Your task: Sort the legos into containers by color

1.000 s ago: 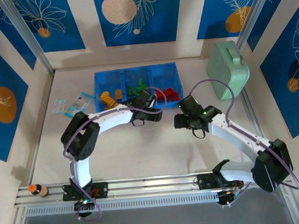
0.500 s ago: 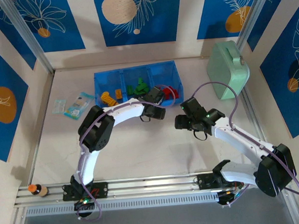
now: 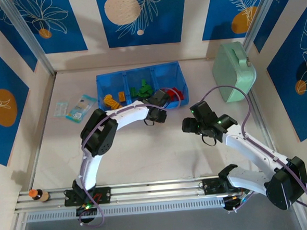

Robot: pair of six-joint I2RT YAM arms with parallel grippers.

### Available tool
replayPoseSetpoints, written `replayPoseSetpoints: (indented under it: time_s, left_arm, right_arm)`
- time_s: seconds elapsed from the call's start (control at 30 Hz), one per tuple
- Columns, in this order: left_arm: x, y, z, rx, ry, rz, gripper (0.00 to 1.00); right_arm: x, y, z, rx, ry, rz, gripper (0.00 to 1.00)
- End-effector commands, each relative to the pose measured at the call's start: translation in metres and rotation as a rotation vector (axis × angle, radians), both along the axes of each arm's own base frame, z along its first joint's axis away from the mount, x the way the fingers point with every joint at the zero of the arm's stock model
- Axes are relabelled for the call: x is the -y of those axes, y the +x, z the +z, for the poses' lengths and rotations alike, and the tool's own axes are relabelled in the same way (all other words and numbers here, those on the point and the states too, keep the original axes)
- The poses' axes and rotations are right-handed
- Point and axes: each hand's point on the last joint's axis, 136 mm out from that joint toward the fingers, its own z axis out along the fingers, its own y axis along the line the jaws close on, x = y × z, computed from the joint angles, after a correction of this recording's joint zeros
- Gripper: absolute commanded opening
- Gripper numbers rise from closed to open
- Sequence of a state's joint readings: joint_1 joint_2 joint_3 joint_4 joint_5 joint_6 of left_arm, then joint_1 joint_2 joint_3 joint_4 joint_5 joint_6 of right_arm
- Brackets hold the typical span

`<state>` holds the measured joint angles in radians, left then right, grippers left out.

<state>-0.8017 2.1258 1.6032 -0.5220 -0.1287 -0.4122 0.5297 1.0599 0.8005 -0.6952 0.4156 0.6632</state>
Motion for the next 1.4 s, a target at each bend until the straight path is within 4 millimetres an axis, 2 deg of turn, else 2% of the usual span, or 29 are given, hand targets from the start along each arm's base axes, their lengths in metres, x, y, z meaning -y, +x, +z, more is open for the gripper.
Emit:
replayPoseSetpoints:
  time_s: [0.0,0.1,0.17,0.33,0.43,0.6,0.63,0.67,0.7,0.87,1.0,1.2,1.37]
  left_arm:
    - [0.012,-0.004,0.061,0.080,-0.087,-0.031,0.31]
    - [0.021,0.004,0.094,0.141,-0.135,-0.050,0.31]
    - [0.026,0.012,0.110,0.176,-0.150,-0.059,0.31]
    - [0.044,0.040,0.128,0.218,-0.150,-0.082,0.31]
    - [0.056,0.059,0.128,0.231,-0.155,-0.085,0.31]
    - [0.062,0.091,0.122,0.242,-0.135,-0.057,0.43]
    - [0.061,0.095,0.123,0.247,-0.132,-0.046,0.56]
    - [0.062,0.099,0.123,0.253,-0.131,-0.040,0.75]
    - [0.064,0.100,0.122,0.255,-0.135,-0.039,0.80]
    - [0.069,0.098,0.120,0.238,-0.161,-0.044,0.81]
    - [0.076,0.089,0.112,0.194,-0.190,-0.070,0.78]
    - [0.086,0.075,0.079,0.121,-0.189,-0.092,0.71]
    - [0.090,0.074,0.064,0.098,-0.194,-0.087,0.66]
  right_arm:
    - [0.009,-0.004,0.001,0.009,0.014,-0.046,0.81]
    - [0.017,-0.004,0.003,0.013,0.028,-0.077,0.81]
    - [0.018,-0.005,0.003,0.012,0.040,-0.084,0.81]
    - [0.021,-0.010,0.001,0.011,0.057,-0.095,0.81]
    - [0.024,-0.014,0.001,0.010,0.056,-0.101,0.81]
    - [0.028,-0.020,0.006,0.020,0.058,-0.107,0.81]
    - [0.029,-0.021,0.006,0.021,0.060,-0.106,0.81]
    - [0.029,-0.021,0.007,0.025,0.061,-0.108,0.81]
    - [0.030,-0.022,0.007,0.027,0.063,-0.108,0.81]
    - [0.028,-0.021,0.009,0.033,0.077,-0.108,0.81]
    - [0.026,-0.019,0.009,0.035,0.088,-0.104,0.81]
    - [0.024,-0.018,0.006,0.028,0.093,-0.104,0.81]
    - [0.026,-0.020,0.003,0.020,0.088,-0.106,0.81]
